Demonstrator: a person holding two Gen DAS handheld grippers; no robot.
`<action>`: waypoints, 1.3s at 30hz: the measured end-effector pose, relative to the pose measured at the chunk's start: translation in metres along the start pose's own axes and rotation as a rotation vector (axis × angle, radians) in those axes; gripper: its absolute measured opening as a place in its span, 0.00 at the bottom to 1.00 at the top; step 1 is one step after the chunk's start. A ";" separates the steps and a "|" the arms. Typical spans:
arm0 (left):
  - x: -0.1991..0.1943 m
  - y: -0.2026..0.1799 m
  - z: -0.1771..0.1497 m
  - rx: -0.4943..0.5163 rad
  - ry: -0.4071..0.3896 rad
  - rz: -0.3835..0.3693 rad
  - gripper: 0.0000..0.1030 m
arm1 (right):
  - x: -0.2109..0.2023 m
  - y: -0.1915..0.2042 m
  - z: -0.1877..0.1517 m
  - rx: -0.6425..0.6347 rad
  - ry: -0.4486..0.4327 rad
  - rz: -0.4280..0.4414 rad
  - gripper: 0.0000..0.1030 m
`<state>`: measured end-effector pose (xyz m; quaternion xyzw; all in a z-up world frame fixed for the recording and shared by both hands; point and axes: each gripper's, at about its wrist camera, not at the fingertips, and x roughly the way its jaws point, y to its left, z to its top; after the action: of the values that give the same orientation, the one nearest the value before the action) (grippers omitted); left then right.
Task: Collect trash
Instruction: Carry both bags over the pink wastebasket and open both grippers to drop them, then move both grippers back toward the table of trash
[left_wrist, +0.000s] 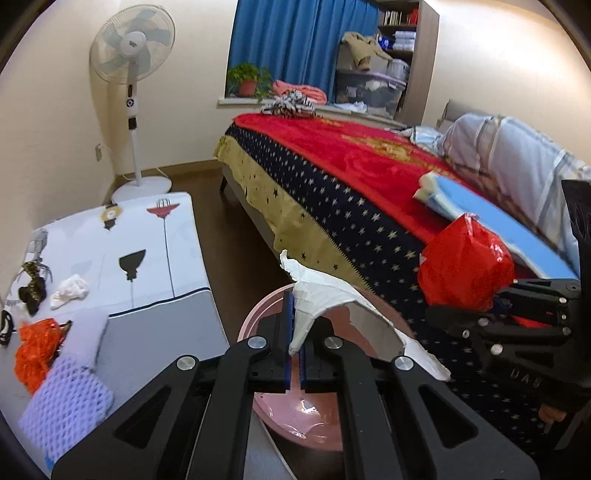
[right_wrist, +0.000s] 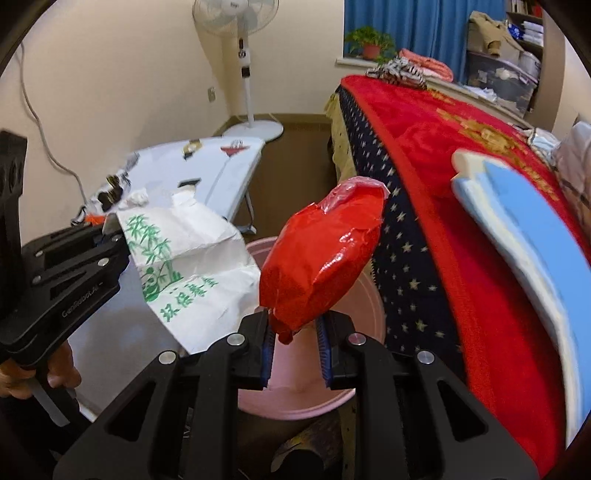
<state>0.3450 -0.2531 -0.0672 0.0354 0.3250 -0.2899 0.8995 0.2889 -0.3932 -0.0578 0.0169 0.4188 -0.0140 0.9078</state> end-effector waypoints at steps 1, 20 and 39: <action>0.008 0.000 -0.002 -0.001 0.010 -0.001 0.02 | 0.008 -0.001 -0.001 0.005 0.011 0.003 0.20; 0.062 0.019 -0.015 -0.015 0.156 0.170 0.92 | 0.048 -0.011 -0.019 0.055 0.074 -0.060 0.70; -0.175 0.031 0.003 -0.029 -0.162 0.212 0.93 | -0.158 0.053 -0.001 0.172 -0.317 0.006 0.95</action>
<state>0.2551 -0.1410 0.0373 0.0329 0.2500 -0.1903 0.9488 0.1873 -0.3388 0.0628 0.0932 0.2676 -0.0497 0.9577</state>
